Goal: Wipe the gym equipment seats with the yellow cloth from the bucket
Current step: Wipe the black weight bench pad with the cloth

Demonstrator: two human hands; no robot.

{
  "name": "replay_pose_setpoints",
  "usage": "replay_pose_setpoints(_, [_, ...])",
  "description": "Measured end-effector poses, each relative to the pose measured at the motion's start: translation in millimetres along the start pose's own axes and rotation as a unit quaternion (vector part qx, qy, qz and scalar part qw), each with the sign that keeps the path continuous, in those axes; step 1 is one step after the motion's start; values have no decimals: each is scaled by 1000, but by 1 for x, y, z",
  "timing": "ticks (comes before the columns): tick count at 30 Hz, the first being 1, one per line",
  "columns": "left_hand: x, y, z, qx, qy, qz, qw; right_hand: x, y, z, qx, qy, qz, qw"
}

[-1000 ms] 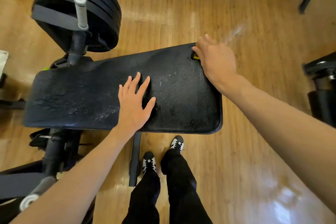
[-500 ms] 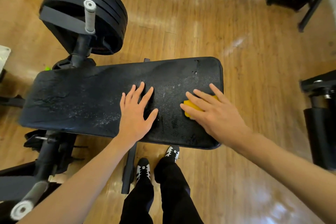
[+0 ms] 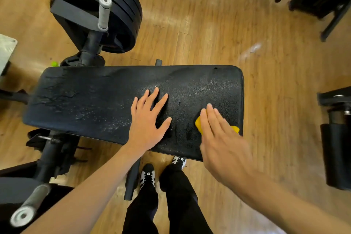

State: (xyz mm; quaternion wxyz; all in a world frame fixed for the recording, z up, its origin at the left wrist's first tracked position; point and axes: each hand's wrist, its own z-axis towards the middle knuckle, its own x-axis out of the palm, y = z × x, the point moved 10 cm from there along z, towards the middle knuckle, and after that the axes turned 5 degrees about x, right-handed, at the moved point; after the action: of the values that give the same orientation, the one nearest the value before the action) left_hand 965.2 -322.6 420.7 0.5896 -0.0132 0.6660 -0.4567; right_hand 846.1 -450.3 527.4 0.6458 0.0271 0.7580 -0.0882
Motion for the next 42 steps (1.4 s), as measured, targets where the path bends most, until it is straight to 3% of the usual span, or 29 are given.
replay_pose_setpoints(3, [0, 0, 0, 1, 0, 1, 1000, -4, 0, -3, -96, 27, -24, 995])
replay_pose_setpoints(7, [0, -1, 0, 4, -5, -1, 1000, 1, -8, 34, -262, 35, -108, 959])
replay_pose_setpoints(9, [0, -1, 0, 7, -8, 2, 1000, 9, -10, 56, -293, 27, -125, 948])
replay_pose_setpoints(11, [0, -1, 0, 7, -8, 2, 1000, 7, -20, 93, -253, 11, -118, 960])
replay_pose_setpoints(14, [1, 0, 0, 4, -5, -1, 1000, -6, -54, 145, -85, -11, -73, 994])
replay_pose_setpoints(17, [1, 0, -1, 2, 0, 0, 1000, -11, -56, 131, 11, -38, -11, 999])
replay_pose_setpoints(19, [0, 0, -1, 1, 2, 0, 1000, -8, -32, 82, -2, -47, 5, 999])
replay_pose_setpoints(22, [0, -1, 0, 1, 6, 3, 1000, 8, 14, -11, -96, 2, 21, 995])
replay_pose_setpoints(25, [1, -1, 0, 2, 6, 5, 1000, 13, 19, -29, -163, 24, 36, 986])
replay_pose_setpoints(27, [1, -2, 0, 4, 3, -1, 1000, 6, -6, 15, -136, 0, 12, 991])
replay_pose_setpoints(31, [-1, -1, 0, 7, -7, -6, 1000, -14, -81, 127, 9, -23, 6, 1000])
replay_pose_setpoints(35, [-2, -2, -1, 8, -8, -4, 1000, -17, -81, 131, 25, -46, 30, 998])
replay_pose_setpoints(38, [-1, -1, -1, 4, 0, 2, 1000, -1, -34, 46, -51, -35, 53, 997])
replay_pose_setpoints(42, [0, -1, -1, 1, 7, 6, 1000, 18, 21, -48, -206, 44, 26, 977])
